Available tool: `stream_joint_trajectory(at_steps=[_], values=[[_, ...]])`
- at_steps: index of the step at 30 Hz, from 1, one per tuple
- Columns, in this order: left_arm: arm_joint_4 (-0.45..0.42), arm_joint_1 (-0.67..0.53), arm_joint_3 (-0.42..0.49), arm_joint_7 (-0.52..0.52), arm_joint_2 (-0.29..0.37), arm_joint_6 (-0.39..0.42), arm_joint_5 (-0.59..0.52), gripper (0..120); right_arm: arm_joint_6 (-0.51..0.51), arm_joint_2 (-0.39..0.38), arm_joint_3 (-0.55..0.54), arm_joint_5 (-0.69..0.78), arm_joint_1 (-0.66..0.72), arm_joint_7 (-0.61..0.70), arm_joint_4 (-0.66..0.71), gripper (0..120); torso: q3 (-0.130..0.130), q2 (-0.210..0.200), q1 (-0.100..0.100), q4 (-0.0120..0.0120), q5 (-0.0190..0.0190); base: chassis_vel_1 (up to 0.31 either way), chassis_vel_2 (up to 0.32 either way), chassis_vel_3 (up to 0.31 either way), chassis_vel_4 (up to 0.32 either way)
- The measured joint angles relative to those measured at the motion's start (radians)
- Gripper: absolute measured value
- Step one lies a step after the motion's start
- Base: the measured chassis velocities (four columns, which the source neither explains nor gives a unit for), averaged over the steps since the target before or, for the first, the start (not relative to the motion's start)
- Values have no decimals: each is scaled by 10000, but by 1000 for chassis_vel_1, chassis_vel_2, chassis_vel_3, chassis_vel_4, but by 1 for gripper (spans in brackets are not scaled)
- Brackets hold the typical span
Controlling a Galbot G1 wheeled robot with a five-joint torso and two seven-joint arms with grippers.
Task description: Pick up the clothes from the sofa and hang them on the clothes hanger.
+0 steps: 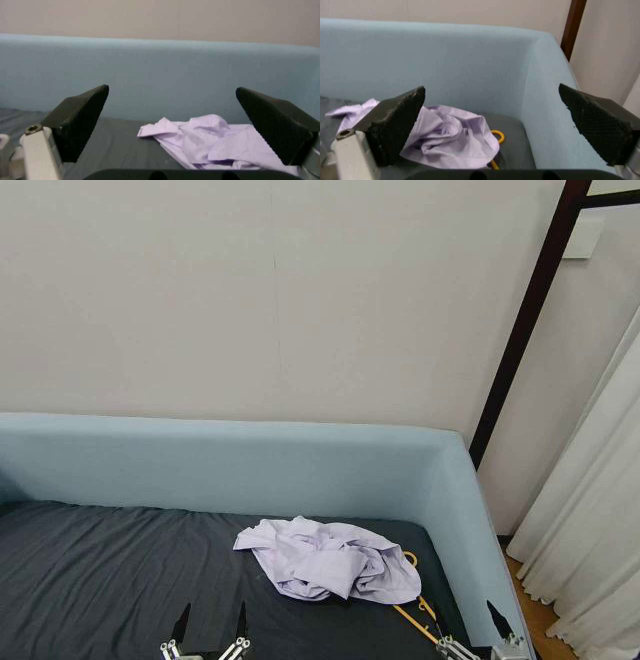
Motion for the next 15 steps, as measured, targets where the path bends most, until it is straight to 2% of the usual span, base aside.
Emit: stream_joint_trajectory(at_steps=[1, 5, 6, 9, 10, 11, 13, 14, 15], values=[[0, 0, 0, 0, 0, 0, 0, 100, 0, 0, 0, 0, 0, 0, 0, 100, 0, 0, 0, 0, 0, 0, 0, 0, 0], [204, -27, -77, -169, 6, 109, 104, 100, -1313, -658, -369, 986, 212, 508, -109, 100, 0, 1, 0, -1, 1, 0, 0, 0, 0], [204, -27, -77, -169, 6, 109, 104, 100, -1313, -658, -369, 986, 212, 508, -109, 100, 0, 1, 0, -1, 1, 0, 0, 0, 0], [322, 1, -87, -197, 3, 100, 118, 100, -2664, -1212, -542, 2579, 460, 804, 25, 100, 0, 1, 0, -1, 1, 0, 0, 0, 0], [388, 12, -85, -206, -8, 88, 120, 100, -3702, -1515, -632, 4117, 677, 1070, 291, 100, 0, 1, 0, -1, 1, 0, 0, 0, 0], [388, 12, -85, -206, -8, 88, 120, 100, -3702, -1515, -632, 4117, 677, 1070, 291, 100, 0, 1, 0, -1, 1, 0, 0, 0, 0], [486, 29, -80, -220, -52, 74, 121, 100, -5230, -1916, -665, 6856, 1157, 1635, 712, 100, 0, 1, 0, 0, 0, 0, 0, 0, 0], [499, 29, -81, -225, -59, 74, 122, 100, -5468, -1977, -665, 7311, 1272, 1737, 755, 100, 0, 2, 0, 0, -1, 0, 0, 0, 0], [543, 25, -75, -232, -71, 73, 112, 100, -6440, -2201, -653, 9095, 1846, 2185, 791, 100, 0, 2, 0, 2, 1, 0, 0, 0, 0]])
